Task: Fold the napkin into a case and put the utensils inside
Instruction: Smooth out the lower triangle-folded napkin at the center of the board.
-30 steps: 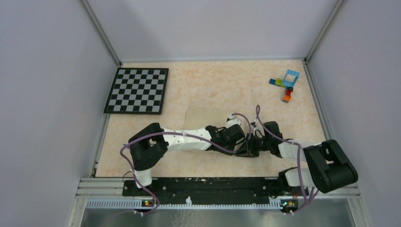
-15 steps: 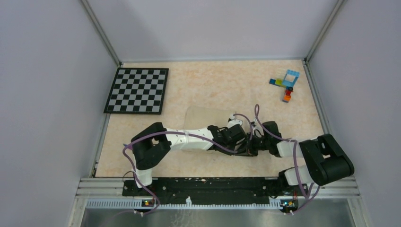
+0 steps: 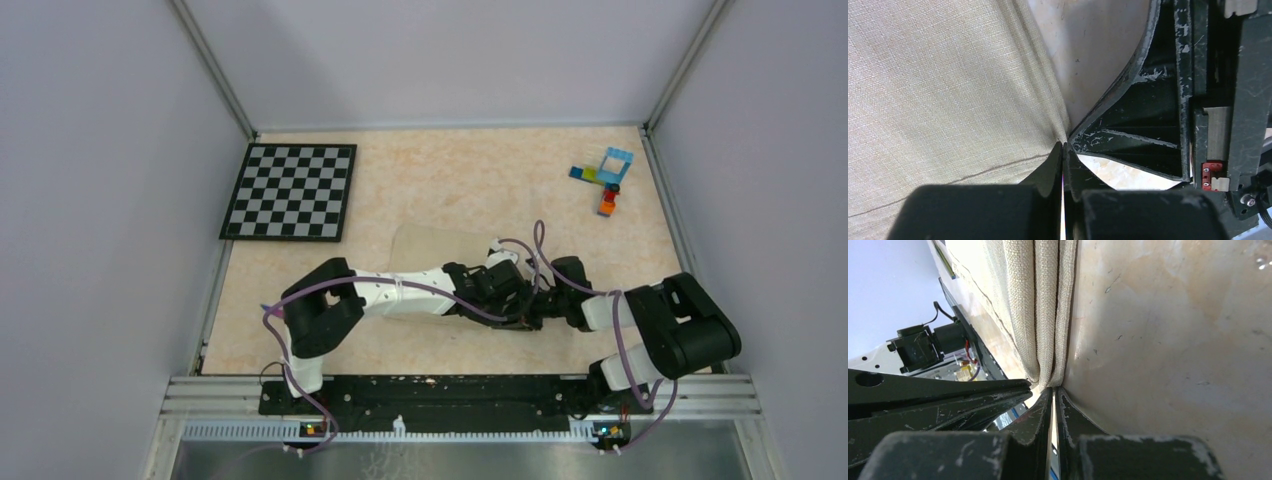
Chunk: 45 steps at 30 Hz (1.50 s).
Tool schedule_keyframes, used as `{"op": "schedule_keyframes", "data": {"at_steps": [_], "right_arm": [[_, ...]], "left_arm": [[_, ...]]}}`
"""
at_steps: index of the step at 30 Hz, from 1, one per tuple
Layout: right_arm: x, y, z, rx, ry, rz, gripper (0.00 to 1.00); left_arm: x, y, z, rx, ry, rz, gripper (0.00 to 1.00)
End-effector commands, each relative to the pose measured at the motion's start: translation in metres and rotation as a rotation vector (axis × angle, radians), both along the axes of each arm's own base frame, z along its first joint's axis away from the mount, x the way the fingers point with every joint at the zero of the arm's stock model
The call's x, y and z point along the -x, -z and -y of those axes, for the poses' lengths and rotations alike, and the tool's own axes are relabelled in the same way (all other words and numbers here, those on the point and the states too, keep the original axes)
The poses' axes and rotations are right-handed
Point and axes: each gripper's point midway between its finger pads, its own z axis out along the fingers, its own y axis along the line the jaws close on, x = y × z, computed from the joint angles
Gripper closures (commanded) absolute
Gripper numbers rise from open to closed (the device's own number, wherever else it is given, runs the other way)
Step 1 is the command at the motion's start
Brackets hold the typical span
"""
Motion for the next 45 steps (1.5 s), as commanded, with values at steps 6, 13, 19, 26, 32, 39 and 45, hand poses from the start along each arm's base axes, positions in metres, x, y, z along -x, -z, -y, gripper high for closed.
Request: {"op": "schedule_keyframes", "data": {"at_steps": [6,13,19,26,32,39,45], "right_arm": [[-0.006,0.001,-0.004,-0.005,-0.013,0.043,0.96],[-0.007,0.001,-0.004,-0.005,-0.014,0.042,0.97],[-0.008,0.0,-0.005,-0.005,-0.015,0.042,0.98],[-0.009,0.001,-0.005,-0.002,-0.012,0.04,0.98],[-0.011,0.0,-0.005,-0.002,-0.01,0.043,0.99],[-0.011,0.001,-0.005,0.003,-0.007,0.042,0.99],[-0.012,0.005,0.002,0.058,0.017,0.045,0.99]], "left_arm": [[-0.003,-0.015,-0.001,0.001,-0.007,0.03,0.69],[-0.001,-0.006,-0.015,-0.026,-0.029,0.031,0.65],[0.003,0.015,-0.02,-0.071,-0.027,0.005,0.73],[0.001,0.002,-0.01,-0.033,-0.012,0.014,0.93],[0.004,-0.021,0.013,0.072,0.025,0.005,0.99],[0.01,-0.004,0.015,0.045,0.034,-0.034,0.99],[0.014,-0.015,0.014,0.067,0.049,-0.037,0.74]]}}
